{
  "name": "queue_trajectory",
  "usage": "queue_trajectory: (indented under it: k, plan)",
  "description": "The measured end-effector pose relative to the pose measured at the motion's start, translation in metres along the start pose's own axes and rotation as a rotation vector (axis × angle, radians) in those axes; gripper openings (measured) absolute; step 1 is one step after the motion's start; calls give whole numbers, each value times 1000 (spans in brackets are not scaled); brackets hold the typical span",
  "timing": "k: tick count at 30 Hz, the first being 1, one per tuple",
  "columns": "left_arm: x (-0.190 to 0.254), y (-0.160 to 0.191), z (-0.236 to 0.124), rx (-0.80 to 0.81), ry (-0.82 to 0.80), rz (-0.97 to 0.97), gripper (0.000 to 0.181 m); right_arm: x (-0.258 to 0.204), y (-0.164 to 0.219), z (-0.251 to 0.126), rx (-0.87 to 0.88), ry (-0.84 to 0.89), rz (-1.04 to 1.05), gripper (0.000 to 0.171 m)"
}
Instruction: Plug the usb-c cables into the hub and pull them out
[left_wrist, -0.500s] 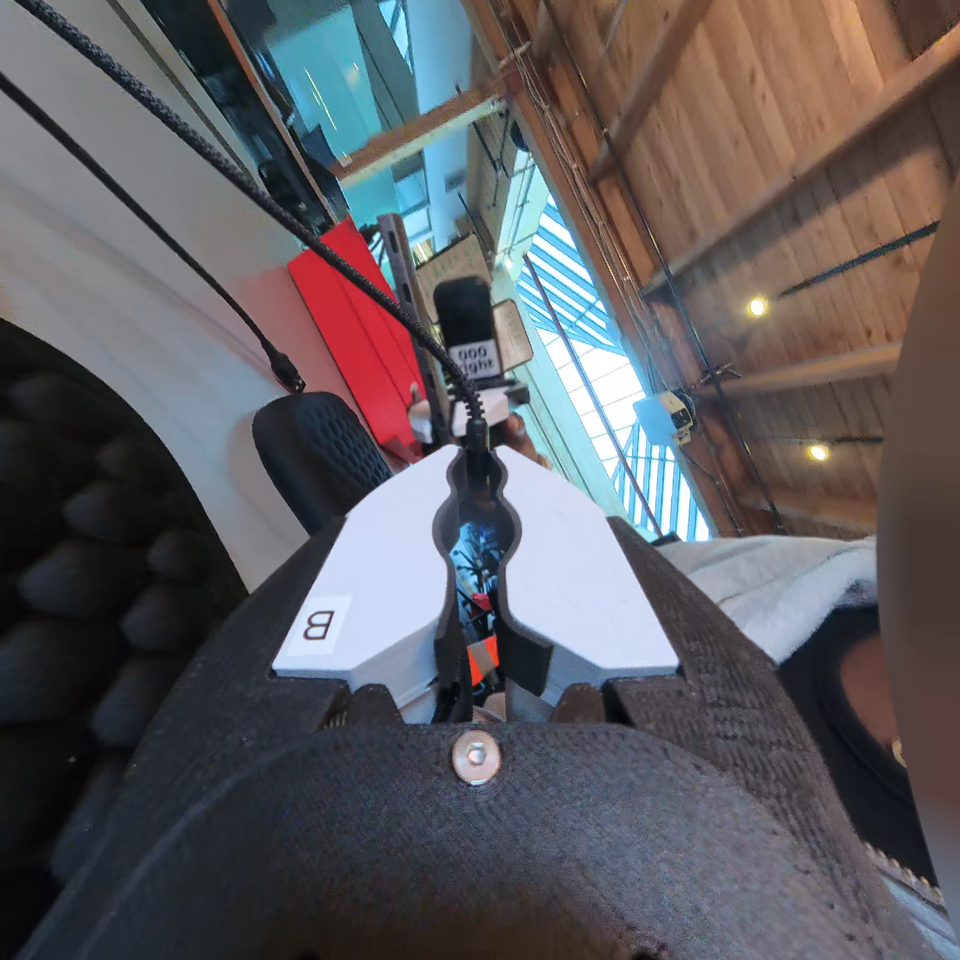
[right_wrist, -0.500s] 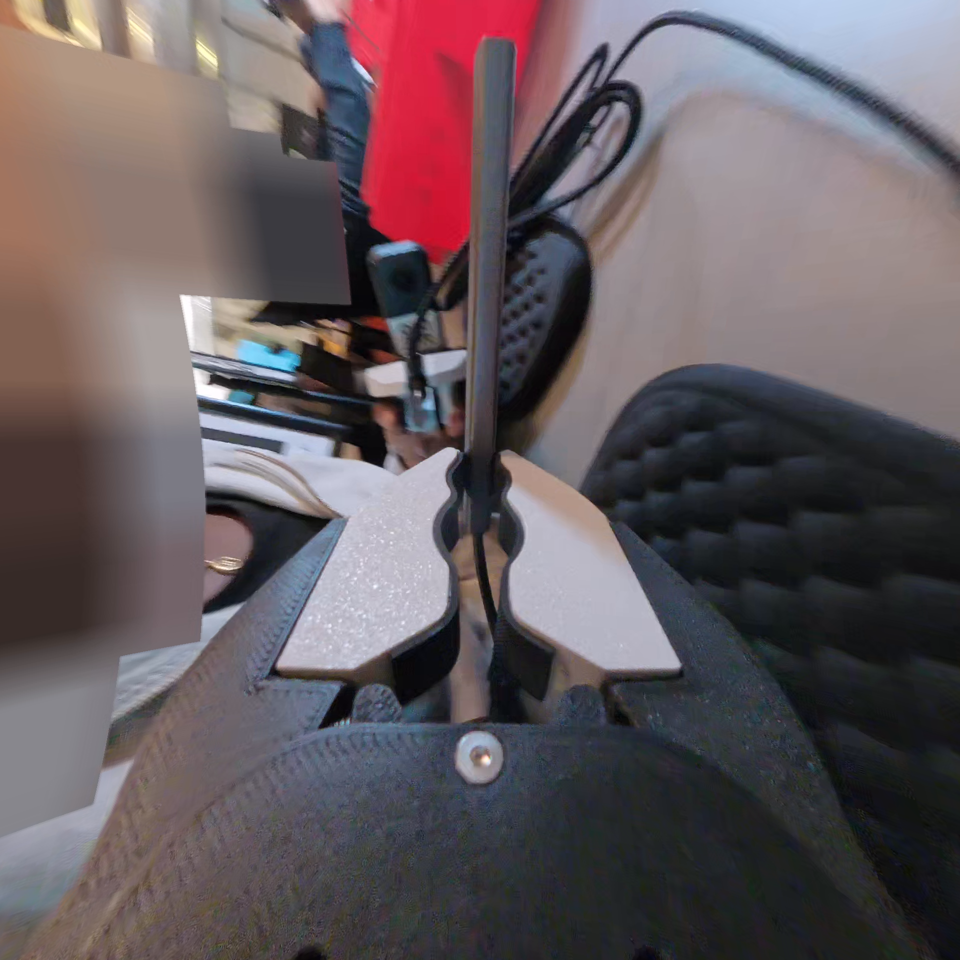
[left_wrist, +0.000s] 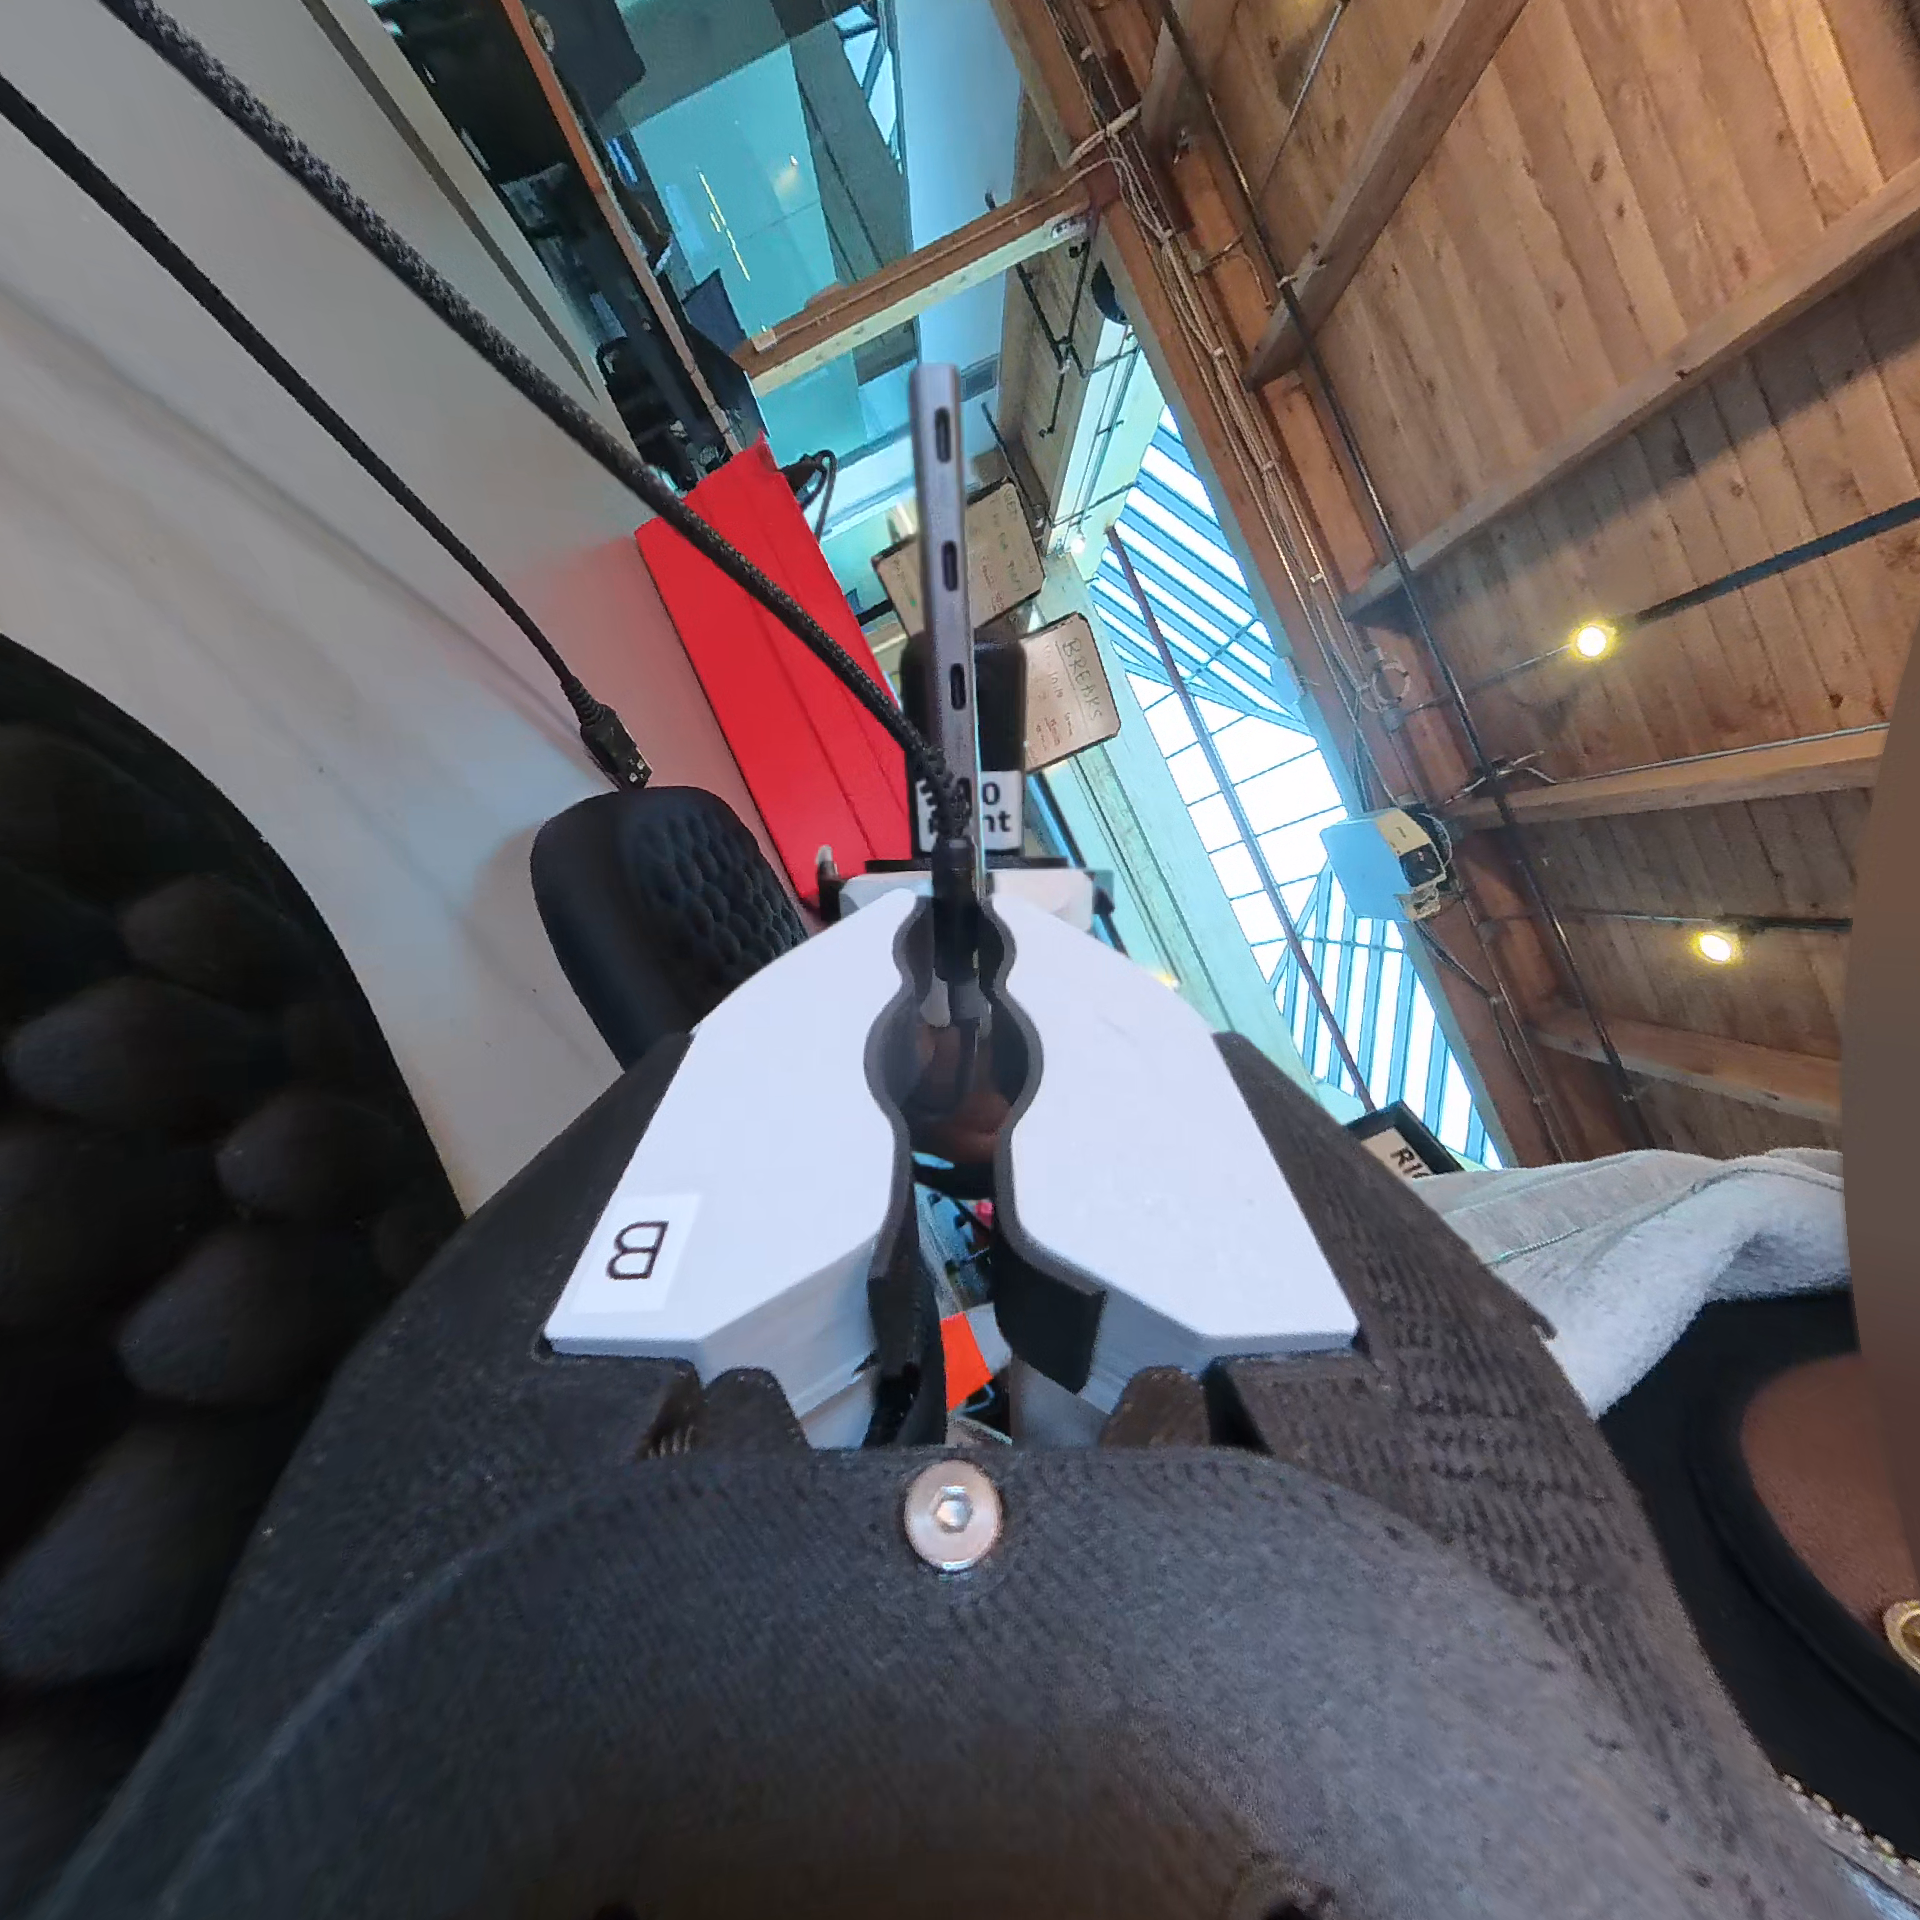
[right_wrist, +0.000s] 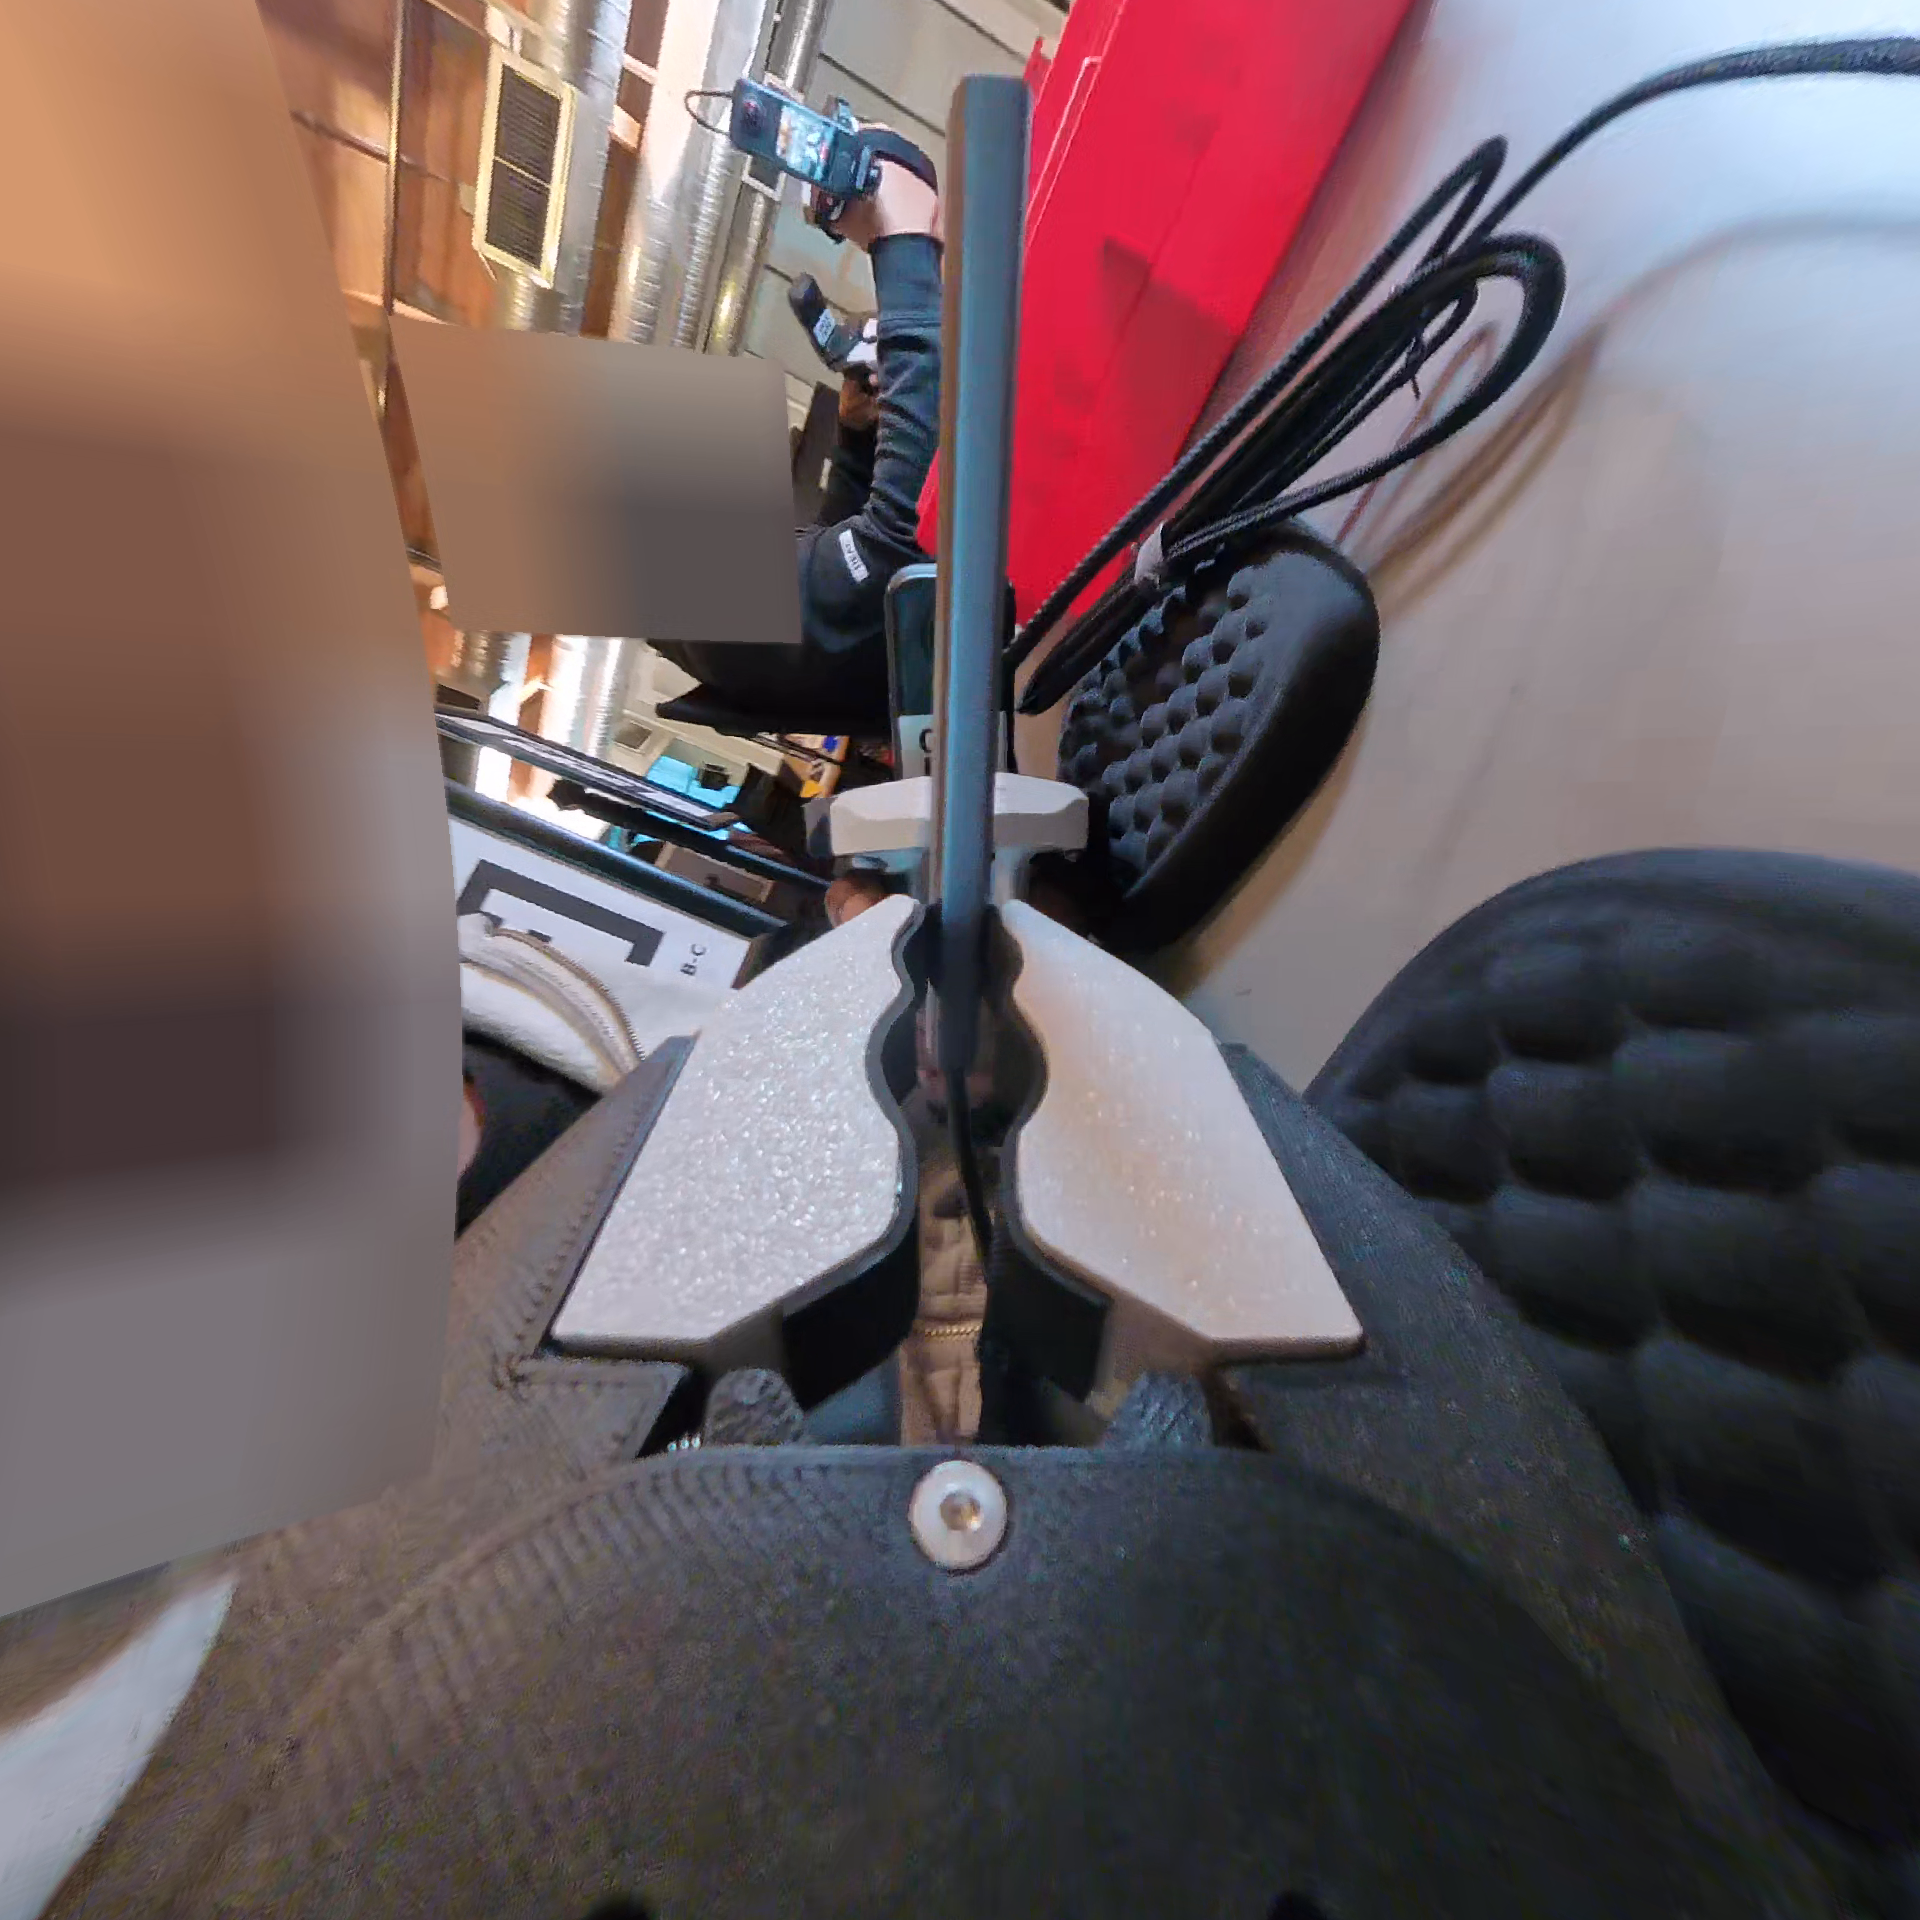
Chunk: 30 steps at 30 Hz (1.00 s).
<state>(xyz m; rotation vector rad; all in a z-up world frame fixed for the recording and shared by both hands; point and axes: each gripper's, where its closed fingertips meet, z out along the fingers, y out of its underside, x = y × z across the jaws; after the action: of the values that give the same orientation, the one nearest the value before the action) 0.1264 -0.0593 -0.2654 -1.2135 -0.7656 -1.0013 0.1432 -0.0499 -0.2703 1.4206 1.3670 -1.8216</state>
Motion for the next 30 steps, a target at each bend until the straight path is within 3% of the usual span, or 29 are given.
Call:
queue_trajectory:
  k: [9, 17, 23, 30]
  plan:
    - [0, -3, 5, 41, 3, -7, 9, 2, -3, 7, 89, 31, -45, 10]
    - [3, 1, 7, 25, 20, 19, 9, 0, 0, 9, 52, 28, -54, 10]
    - [4, 10, 6, -31, -5, 107, 9, -1, 12, 9, -161, 104, -138, 9]
    - [9, 28, -1, -219, 23, 171, 9, -6, 28, 6, -517, 136, -257, 9]
